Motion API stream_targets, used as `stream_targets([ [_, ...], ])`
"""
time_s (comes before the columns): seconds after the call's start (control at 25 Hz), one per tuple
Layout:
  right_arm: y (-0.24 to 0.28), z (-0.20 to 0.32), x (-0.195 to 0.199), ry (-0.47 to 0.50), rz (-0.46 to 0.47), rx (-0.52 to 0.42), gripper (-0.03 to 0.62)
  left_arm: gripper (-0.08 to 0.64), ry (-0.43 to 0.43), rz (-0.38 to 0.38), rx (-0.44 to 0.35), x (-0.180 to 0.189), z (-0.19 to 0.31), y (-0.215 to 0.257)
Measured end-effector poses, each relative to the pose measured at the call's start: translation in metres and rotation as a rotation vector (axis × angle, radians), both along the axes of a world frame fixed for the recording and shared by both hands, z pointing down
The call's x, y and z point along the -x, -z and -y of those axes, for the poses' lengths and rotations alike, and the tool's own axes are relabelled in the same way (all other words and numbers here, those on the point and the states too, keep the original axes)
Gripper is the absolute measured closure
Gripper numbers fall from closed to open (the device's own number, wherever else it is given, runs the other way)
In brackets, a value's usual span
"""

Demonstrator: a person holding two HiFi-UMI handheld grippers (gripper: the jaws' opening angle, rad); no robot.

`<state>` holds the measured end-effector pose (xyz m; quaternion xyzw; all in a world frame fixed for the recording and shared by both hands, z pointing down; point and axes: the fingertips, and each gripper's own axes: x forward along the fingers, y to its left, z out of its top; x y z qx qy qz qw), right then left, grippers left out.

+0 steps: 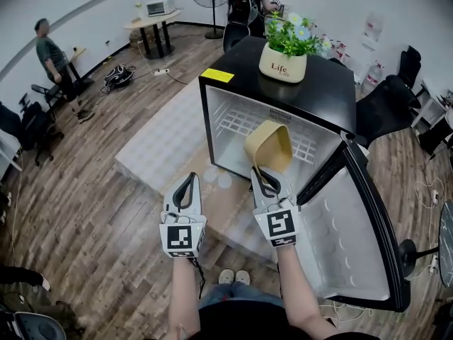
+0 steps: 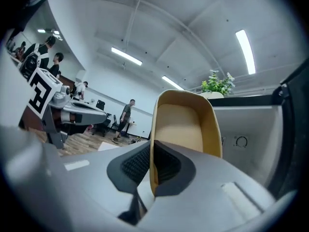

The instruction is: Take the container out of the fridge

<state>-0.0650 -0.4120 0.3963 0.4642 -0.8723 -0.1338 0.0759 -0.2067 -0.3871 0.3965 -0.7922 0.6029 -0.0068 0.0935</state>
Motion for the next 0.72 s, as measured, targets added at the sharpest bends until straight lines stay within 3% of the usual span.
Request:
stream_targets([
  [0.28,-0.001,-0.013,-0.022,-0.030,0.191,0.003,0.578,0.554,0.007,0.008,-0.015,0.003,-0.006,0.006],
  [0.72,-0.015,-0.019,-0.053,-0.096,0.282,0.014,0.578,0.554,0.043,0.012,-0.031,0.024,-0.017,0.010],
])
